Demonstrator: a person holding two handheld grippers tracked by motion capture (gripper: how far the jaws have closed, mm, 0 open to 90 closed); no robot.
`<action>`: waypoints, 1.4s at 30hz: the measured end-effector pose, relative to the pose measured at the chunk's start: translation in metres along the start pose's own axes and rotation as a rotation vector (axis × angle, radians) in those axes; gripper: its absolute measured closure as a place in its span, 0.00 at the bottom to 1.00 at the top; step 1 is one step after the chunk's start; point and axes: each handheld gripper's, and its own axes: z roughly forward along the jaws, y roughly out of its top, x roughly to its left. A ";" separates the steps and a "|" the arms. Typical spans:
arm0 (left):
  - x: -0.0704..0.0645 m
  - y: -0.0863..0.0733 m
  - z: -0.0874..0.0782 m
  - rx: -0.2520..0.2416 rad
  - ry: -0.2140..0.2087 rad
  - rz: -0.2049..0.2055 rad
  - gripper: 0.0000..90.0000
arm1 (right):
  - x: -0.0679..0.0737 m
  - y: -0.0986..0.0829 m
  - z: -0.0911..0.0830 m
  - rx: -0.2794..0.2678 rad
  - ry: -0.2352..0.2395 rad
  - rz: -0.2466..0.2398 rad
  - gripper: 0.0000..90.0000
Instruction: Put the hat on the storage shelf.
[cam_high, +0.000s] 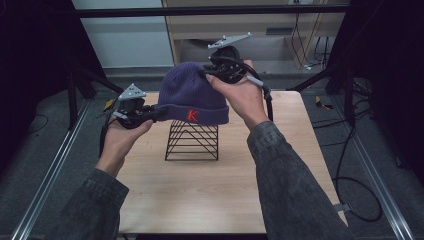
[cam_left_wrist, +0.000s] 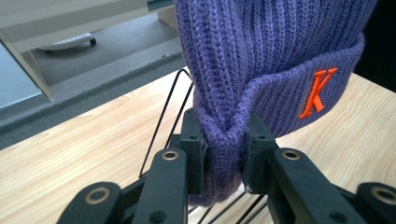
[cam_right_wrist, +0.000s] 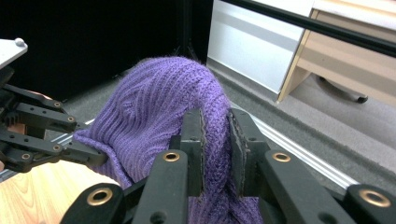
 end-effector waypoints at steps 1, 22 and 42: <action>0.001 -0.001 0.000 0.008 0.001 0.003 0.81 | 0.000 -0.003 0.004 0.011 0.000 0.003 0.86; 0.008 -0.028 0.010 0.043 0.004 -0.032 0.81 | 0.001 -0.034 0.028 0.080 0.016 0.020 0.85; 0.009 -0.047 0.016 0.070 -0.004 -0.035 0.80 | 0.007 -0.048 0.033 0.122 0.039 0.013 0.86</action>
